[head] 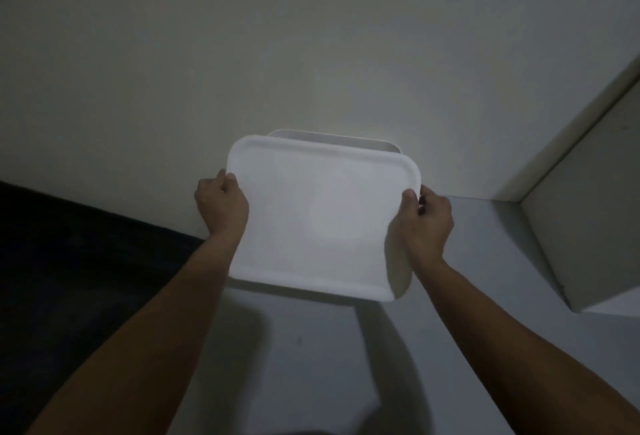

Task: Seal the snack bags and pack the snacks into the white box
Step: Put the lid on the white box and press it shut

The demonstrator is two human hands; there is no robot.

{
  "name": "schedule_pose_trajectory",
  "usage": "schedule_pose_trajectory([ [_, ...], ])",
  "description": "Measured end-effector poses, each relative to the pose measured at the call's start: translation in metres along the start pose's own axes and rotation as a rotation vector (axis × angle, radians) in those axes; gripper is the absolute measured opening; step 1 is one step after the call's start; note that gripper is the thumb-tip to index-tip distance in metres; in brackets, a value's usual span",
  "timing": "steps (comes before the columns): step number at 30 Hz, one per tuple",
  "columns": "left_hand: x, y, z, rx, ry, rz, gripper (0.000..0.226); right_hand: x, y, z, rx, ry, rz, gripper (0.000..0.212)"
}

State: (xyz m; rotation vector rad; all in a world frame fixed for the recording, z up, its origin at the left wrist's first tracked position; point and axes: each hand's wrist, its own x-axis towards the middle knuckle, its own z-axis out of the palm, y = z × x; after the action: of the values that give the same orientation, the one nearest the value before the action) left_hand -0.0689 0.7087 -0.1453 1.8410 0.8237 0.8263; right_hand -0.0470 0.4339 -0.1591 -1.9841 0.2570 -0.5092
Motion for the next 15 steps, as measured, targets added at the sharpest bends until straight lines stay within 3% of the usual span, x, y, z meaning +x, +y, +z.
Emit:
schedule_pose_trajectory([
  [3,0.022,0.008,0.012,-0.03,-0.085,-0.017,0.033,0.026,-0.011,0.008,-0.028,-0.043,0.041,0.033],
  [7,0.045,0.021,0.025,-0.045,-0.14,-0.027,0.032,0.053,-0.017,0.013,-0.086,-0.091,0.04,0.022],
  [11,0.064,0.029,0.038,0.011,-0.131,-0.067,0.024,0.073,-0.024,0.016,-0.007,-0.112,0.082,0.045],
  [15,0.08,0.027,0.056,0.083,-0.169,-0.112,0.027,0.089,-0.02,0.025,-0.044,-0.097,0.116,0.029],
])
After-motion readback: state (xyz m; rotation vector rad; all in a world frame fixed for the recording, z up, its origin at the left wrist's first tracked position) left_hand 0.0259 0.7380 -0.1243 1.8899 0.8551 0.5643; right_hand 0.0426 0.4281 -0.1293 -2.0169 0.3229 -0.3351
